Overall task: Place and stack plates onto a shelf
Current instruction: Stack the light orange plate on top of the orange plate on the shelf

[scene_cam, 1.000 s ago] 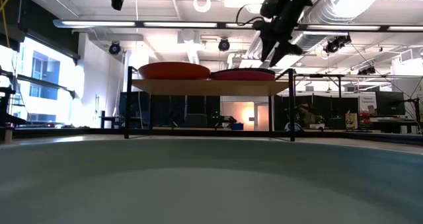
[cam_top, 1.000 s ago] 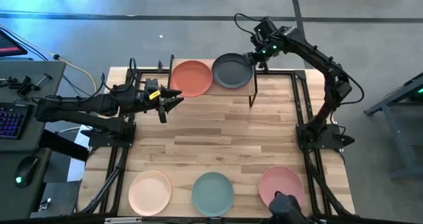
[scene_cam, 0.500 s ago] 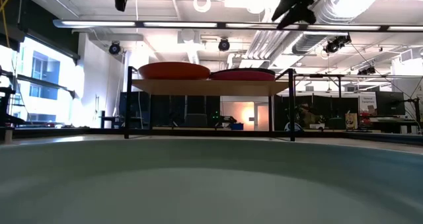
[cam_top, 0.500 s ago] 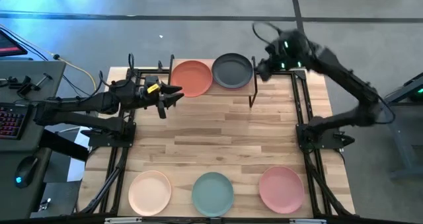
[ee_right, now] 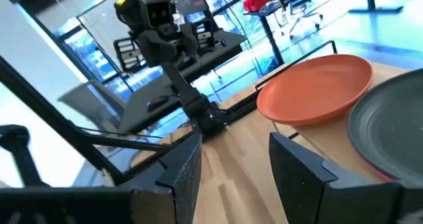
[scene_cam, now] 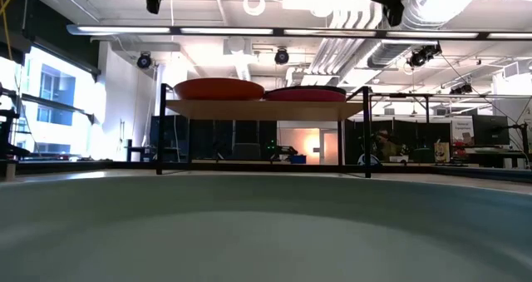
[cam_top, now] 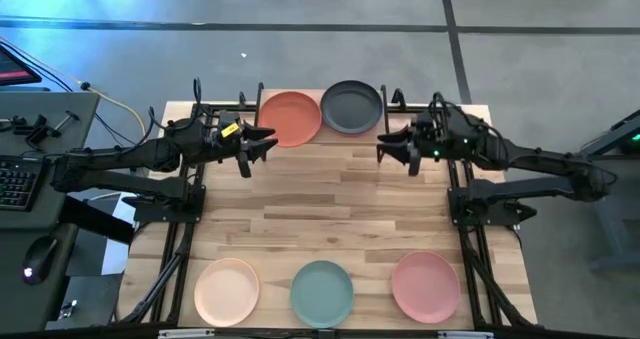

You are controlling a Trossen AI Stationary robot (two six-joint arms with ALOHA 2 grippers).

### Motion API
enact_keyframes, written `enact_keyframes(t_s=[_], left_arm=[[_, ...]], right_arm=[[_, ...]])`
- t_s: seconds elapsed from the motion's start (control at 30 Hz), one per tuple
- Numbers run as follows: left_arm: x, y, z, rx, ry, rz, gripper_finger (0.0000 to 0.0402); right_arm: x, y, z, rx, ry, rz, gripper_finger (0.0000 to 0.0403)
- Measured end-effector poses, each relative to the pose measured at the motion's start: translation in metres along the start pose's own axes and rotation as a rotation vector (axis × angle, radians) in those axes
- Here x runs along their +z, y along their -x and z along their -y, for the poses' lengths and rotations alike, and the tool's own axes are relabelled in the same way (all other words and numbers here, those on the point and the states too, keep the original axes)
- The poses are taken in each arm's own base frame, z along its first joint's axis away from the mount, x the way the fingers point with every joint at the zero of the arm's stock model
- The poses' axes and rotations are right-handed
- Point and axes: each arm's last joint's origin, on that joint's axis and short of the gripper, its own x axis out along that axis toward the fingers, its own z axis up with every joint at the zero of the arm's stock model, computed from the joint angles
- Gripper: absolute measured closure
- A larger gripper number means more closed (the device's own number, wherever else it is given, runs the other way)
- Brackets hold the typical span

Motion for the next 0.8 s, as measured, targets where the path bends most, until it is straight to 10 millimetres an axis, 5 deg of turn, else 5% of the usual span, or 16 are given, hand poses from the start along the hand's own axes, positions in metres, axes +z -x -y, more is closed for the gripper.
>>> enact_keyframes(t_s=[0.8], left_arm=[[-0.0002,0.0,0.0003,-0.008,0.002,-0.004,0.0248]], right_arm=[[-0.0035,-0.0033,-0.0041,-0.014,0.08,0.009,0.0245]])
